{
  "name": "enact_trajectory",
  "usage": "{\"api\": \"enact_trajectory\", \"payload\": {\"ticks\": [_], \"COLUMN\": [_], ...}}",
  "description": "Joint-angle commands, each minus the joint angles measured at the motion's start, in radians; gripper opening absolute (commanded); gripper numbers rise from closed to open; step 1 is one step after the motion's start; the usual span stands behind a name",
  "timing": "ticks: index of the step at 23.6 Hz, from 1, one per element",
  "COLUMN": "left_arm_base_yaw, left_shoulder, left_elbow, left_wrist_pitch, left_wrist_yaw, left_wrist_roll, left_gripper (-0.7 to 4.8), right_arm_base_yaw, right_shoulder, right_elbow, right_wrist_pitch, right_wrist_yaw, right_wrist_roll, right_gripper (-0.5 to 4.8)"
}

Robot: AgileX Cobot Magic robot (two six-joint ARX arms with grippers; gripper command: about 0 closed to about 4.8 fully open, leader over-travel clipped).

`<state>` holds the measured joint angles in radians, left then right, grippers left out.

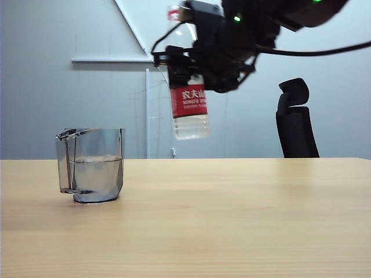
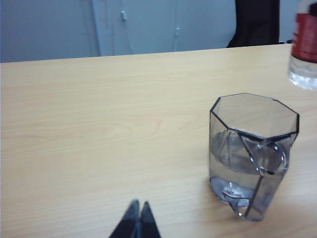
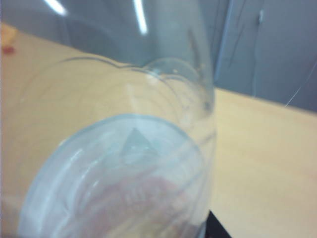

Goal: Pick up the mineral water bottle on the table and pour water into the mug until it's half full.

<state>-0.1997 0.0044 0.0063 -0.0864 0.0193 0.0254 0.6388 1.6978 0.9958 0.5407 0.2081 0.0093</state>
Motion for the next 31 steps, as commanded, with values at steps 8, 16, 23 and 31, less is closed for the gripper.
{"api": "enact_trajectory", "payload": {"ticks": [8,16,23,31], "left_arm_base_yaw": [0.007,0.007,0.007,0.007], "left_shoulder": [0.002,0.002,0.002,0.002], "left_elbow": [0.003,0.003,0.003,0.003], "left_wrist_pitch": [0.013,0.013,0.013,0.013], "left_wrist_yaw": [0.003,0.004,0.003,0.004], "left_wrist_roll": [-0.003,-0.003,-0.003,-0.003], "left_gripper": [-0.02,-0.02,-0.02,-0.02], "right_arm_base_yaw": [-0.06,-0.118,-0.12,-0.12], "right_shoulder": [-0.097,-0.106,-0.107,-0.108], "right_elbow": [-0.352,-0.509,-0.581,-0.653], "right_wrist_pitch": [0.358,0.441,0.53,0.62], "right_wrist_yaw": [-0.014,0.022,0.026,0.06], "right_wrist_roll": [0.148,0.167,0.188,0.173], "right_gripper": [2.69,2.69,2.74,2.88]}}
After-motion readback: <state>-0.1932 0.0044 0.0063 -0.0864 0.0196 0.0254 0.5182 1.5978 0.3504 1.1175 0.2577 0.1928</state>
